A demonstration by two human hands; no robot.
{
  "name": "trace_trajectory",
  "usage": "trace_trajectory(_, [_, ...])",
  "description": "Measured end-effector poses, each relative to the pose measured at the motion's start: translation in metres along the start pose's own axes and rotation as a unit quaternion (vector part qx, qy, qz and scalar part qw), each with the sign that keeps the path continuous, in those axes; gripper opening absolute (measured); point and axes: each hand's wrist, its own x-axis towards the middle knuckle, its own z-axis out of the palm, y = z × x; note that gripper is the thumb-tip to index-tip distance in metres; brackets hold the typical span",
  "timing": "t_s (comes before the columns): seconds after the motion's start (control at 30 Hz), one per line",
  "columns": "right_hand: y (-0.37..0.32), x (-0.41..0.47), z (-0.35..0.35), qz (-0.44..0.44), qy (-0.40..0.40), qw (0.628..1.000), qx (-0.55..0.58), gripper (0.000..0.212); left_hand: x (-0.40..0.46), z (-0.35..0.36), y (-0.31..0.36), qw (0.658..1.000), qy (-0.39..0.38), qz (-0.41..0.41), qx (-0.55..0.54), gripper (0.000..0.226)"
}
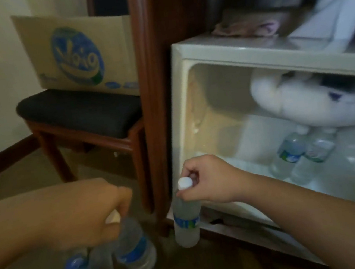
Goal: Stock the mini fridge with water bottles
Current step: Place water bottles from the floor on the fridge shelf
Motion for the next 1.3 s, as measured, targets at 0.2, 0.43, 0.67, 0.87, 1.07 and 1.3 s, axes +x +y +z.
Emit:
trace_trajectory(0.2, [0.029,-0.026,-0.068,0.072,0.143,0.987,-0.015,0.022,0.049,-0.069,0.052,0.985,0.116,0.117,-0.048,0.018])
trace_trajectory(0.43, [0.078,-0.031,-0.101,0.158,0.25,0.95,-0.103,0.024,0.115,-0.074,0.099,0.969,0.199,0.132,-0.071,0.025])
trace_trajectory(0.67, [0.127,-0.011,-0.11,0.242,0.282,0.902,-0.218,0.036,0.17,-0.062,0.118,0.961,0.224,0.096,-0.134,0.03])
trace_trajectory(0.87, [0.149,-0.005,-0.103,0.204,0.332,0.878,-0.279,0.02,0.195,-0.062,0.13,0.939,0.289,0.071,-0.171,0.028])
trace_trajectory(1.07, [0.153,-0.006,-0.096,0.177,0.281,0.849,-0.411,0.016,0.208,-0.067,0.138,0.921,0.338,0.068,-0.182,0.032])
trace_trajectory(1.3, [0.158,0.01,-0.111,0.264,0.261,0.838,-0.4,0.041,0.219,-0.059,0.14,0.911,0.362,0.076,-0.184,0.034])
